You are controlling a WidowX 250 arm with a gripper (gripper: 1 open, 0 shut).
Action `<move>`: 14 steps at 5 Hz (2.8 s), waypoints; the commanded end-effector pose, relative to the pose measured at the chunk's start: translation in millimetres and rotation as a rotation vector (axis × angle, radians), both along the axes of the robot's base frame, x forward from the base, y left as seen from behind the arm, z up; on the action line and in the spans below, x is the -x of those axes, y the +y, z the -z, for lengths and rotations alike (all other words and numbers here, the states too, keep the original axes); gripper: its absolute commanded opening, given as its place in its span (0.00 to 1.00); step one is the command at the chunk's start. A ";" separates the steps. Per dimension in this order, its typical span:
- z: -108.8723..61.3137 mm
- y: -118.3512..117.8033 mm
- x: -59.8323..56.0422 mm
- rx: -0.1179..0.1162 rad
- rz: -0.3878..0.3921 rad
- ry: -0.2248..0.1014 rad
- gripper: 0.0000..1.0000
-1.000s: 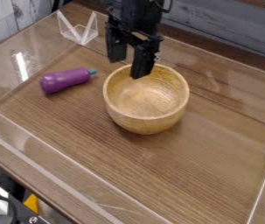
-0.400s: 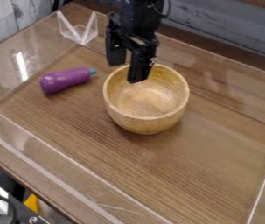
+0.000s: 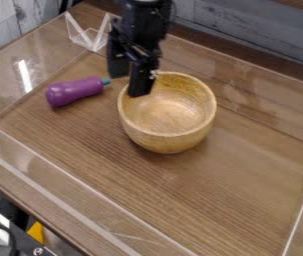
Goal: Put the purple eggplant in the brown bowl
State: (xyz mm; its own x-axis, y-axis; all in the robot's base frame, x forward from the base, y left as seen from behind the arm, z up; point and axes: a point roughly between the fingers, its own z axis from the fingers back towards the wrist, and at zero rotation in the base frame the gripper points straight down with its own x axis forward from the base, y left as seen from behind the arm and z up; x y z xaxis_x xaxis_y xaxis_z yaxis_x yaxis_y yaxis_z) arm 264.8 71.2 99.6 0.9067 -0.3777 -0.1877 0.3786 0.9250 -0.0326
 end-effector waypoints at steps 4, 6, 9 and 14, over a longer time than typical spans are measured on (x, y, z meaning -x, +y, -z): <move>-33.1 61.8 -14.2 -0.057 0.209 -0.086 1.00; -11.3 98.3 -3.3 -0.073 0.225 -0.081 1.00; 22.0 124.4 -6.7 -0.065 0.435 -0.089 1.00; 40.1 118.6 -29.8 -0.027 0.530 -0.078 1.00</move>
